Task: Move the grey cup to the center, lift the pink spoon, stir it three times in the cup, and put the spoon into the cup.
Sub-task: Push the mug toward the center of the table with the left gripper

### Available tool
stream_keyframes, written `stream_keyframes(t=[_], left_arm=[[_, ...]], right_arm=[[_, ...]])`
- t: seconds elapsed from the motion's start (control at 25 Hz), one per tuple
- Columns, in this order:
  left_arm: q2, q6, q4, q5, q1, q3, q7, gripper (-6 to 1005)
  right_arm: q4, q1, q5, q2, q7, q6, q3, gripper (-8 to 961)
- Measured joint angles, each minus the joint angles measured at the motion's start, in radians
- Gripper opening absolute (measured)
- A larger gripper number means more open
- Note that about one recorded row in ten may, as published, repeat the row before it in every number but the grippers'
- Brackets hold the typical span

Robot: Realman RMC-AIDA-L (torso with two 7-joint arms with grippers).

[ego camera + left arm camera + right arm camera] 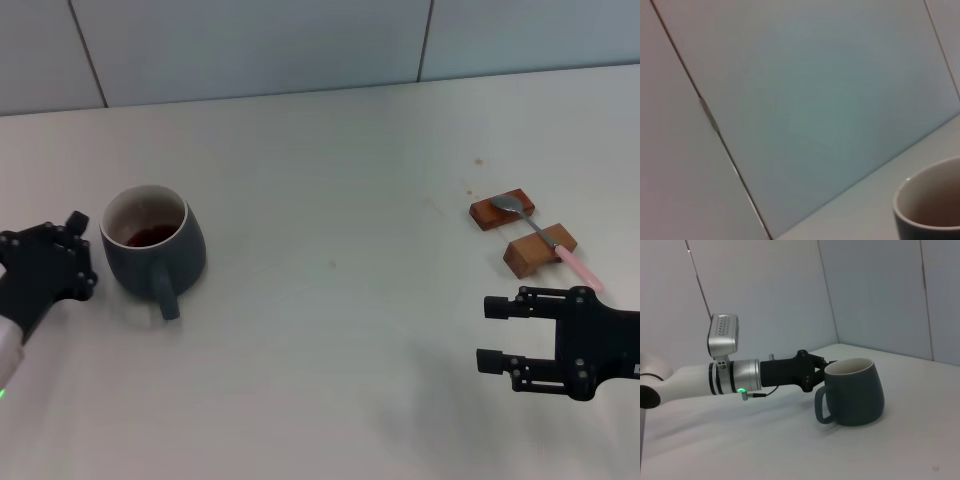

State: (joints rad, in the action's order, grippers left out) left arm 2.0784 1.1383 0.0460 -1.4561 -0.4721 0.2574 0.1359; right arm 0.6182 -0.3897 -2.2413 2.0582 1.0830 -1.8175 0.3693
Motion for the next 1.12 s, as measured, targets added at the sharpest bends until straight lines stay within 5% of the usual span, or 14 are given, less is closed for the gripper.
stream_keyframes(t=[1.12], left_arm=[[0.002, -0.120, 0.265, -0.103, -0.192, -0.030, 0.021, -2]], right_arm=[[0.000, -0.001, 0.000, 0.002, -0.007, 0.002, -0.001, 661]])
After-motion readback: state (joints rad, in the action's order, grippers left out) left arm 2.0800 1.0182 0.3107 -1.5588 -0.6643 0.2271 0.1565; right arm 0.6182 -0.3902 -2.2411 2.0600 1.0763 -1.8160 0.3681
